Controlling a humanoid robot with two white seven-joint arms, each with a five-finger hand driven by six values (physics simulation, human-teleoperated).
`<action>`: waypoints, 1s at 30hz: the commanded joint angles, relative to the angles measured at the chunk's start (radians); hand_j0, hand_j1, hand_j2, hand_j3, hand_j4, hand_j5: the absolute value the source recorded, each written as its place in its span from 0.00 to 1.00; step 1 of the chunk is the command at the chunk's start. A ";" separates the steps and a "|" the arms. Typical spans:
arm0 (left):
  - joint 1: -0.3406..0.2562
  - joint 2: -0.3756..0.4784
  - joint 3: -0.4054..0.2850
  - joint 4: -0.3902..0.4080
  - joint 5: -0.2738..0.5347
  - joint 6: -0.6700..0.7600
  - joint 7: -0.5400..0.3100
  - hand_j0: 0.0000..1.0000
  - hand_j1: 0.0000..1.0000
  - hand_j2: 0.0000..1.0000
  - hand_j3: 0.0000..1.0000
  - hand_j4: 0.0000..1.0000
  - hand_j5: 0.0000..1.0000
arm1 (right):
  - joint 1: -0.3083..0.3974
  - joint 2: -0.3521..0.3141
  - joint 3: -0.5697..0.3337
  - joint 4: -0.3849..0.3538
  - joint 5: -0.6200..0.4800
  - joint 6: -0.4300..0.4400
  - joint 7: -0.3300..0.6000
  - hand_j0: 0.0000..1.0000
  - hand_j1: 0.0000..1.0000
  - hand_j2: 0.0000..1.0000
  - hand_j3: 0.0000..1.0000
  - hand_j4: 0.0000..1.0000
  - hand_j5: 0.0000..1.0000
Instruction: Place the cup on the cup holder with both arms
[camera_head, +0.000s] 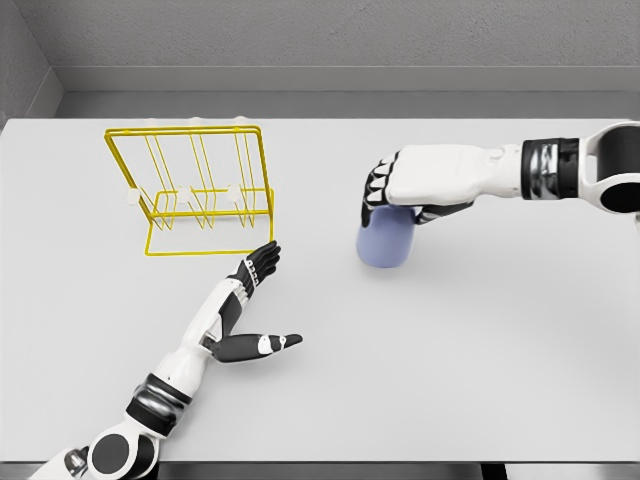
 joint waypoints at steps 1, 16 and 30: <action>-0.002 0.000 0.001 -0.001 -0.001 0.001 0.001 1.00 1.00 1.00 1.00 1.00 1.00 | 0.000 0.004 -0.002 -0.002 -0.004 0.002 0.001 0.62 0.62 0.62 0.62 0.62 0.62; -0.002 -0.001 0.002 -0.001 -0.003 0.002 0.005 1.00 1.00 1.00 1.00 1.00 1.00 | 0.003 0.045 -0.009 -0.021 -0.003 0.002 0.017 0.62 0.62 0.62 0.62 0.62 0.62; 0.015 0.006 0.004 -0.001 -0.004 -0.021 0.002 1.00 1.00 1.00 1.00 1.00 1.00 | 0.014 0.070 -0.014 -0.053 -0.001 0.002 0.036 0.62 0.62 0.62 0.62 0.62 0.62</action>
